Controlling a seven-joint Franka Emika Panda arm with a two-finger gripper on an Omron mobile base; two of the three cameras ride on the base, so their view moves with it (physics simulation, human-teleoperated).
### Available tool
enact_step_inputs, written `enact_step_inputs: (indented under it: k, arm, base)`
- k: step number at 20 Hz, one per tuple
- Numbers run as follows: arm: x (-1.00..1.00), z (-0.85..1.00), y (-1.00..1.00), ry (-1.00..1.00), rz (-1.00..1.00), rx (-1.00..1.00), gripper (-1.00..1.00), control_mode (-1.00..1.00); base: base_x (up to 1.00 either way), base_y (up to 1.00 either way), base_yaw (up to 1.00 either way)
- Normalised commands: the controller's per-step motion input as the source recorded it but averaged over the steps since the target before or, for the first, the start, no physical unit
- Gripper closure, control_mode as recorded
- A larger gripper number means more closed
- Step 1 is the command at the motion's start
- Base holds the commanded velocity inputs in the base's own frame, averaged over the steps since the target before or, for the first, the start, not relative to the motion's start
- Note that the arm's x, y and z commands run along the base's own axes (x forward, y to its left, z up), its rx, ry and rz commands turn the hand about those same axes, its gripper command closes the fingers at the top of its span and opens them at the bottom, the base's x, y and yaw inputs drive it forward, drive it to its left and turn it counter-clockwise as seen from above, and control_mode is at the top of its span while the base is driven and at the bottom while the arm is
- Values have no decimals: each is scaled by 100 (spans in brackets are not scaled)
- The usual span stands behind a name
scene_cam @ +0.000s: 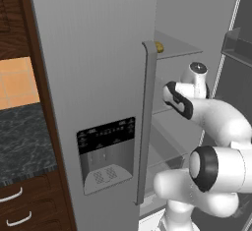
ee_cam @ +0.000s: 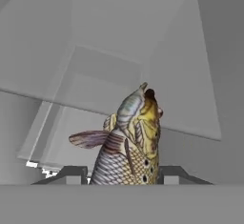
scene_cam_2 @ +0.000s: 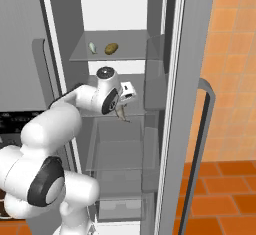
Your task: Place one potato and one fish in each tupperware on the nearby counter, to pack two identical lunches.
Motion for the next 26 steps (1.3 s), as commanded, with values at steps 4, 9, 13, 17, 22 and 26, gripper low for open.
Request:
enact_step_inputs:
  k: [4, 9, 13, 17, 22, 26]
  arm:
    - [-84, 98, 32, 20, 3, 0, 100, -100]
    - [-100, 78, 34, 18, 0, 0, 100, -100]
    - [-100, 8, 23, -1, 0, 0, 100, -100]
    - [-100, 7, 32, 0, 0, 0, 100, -100]
    - [-100, 17, 27, 1, -9, 13, 100, -100]
    - [-96, -3, 5, 2, -31, 18, 100, -100]
  base:
    - [0, 0, 0]
    - [0, 0, 0]
    - [0, 0, 0]
    - [0, 0, 0]
    - [0, 0, 0]
    - [0, 0, 0]
